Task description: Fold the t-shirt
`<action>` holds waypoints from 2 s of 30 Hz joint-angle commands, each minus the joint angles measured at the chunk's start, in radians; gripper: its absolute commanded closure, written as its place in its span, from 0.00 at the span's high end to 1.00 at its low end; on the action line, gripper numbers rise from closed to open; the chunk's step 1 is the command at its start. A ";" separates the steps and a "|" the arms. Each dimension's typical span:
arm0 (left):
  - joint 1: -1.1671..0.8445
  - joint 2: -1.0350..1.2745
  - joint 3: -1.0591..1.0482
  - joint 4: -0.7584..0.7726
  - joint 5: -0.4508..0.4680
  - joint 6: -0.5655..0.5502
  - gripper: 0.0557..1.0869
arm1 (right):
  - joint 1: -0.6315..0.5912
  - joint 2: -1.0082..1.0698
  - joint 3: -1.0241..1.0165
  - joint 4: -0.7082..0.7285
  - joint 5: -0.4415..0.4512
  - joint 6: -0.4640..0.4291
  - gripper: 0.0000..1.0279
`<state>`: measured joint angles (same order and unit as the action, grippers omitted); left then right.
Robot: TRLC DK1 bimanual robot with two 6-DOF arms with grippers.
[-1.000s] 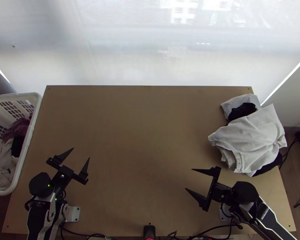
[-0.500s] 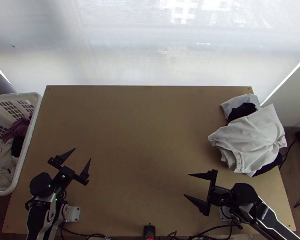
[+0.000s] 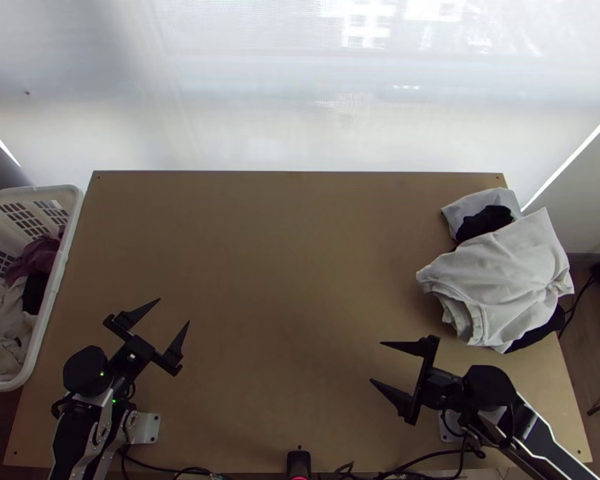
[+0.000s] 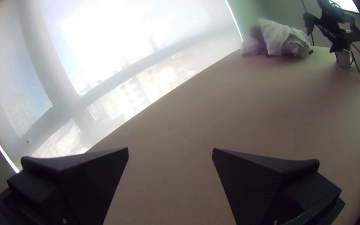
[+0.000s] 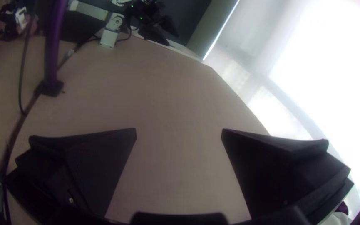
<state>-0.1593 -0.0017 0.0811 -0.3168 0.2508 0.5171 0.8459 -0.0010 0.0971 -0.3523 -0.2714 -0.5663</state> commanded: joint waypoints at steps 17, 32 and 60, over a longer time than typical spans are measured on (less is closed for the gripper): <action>0.843 0.479 0.352 0.332 -0.180 -0.278 0.95 | -0.489 0.668 0.397 0.225 0.391 0.031 0.95; 1.170 0.818 0.487 0.518 -0.200 -0.037 0.92 | -0.467 1.070 1.058 -0.215 0.706 0.275 0.95; 1.405 1.994 1.482 -0.516 0.120 0.075 0.93 | -0.484 1.159 1.366 -0.505 0.738 0.338 0.95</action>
<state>1.2461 1.7653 1.3239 -0.5209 0.2821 0.5156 0.3622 1.1545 1.4429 -0.8371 0.4656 -0.2287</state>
